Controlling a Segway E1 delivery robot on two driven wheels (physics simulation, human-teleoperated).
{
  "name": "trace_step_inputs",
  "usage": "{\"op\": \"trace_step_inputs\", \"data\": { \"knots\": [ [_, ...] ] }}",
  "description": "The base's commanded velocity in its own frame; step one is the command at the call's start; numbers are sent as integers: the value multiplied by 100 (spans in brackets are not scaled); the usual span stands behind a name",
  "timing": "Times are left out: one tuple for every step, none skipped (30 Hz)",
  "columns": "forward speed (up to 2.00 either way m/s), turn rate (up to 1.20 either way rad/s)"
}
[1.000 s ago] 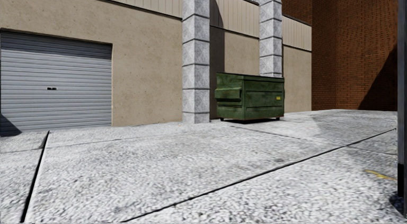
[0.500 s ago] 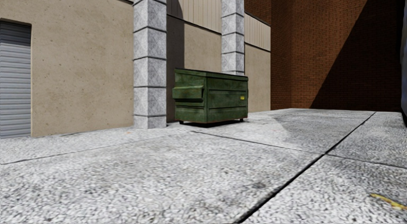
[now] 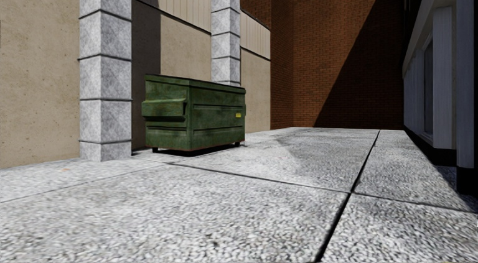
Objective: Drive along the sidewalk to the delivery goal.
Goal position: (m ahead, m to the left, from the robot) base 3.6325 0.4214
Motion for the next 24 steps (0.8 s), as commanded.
{"op": "trace_step_inputs", "data": {
  "knots": [
    [132,-51],
    [132,-40],
    [132,0],
    [132,0],
    [132,0],
    [132,0],
    [132,0],
    [132,0],
    [132,0],
    [132,0],
    [132,0],
    [132,0],
    [132,0],
    [132,0],
    [141,0],
    [200,0],
    [200,0],
    [200,0],
    [200,0],
    [200,0],
    [200,0],
    [200,0],
    [200,0],
    [200,0]
  ]
}}
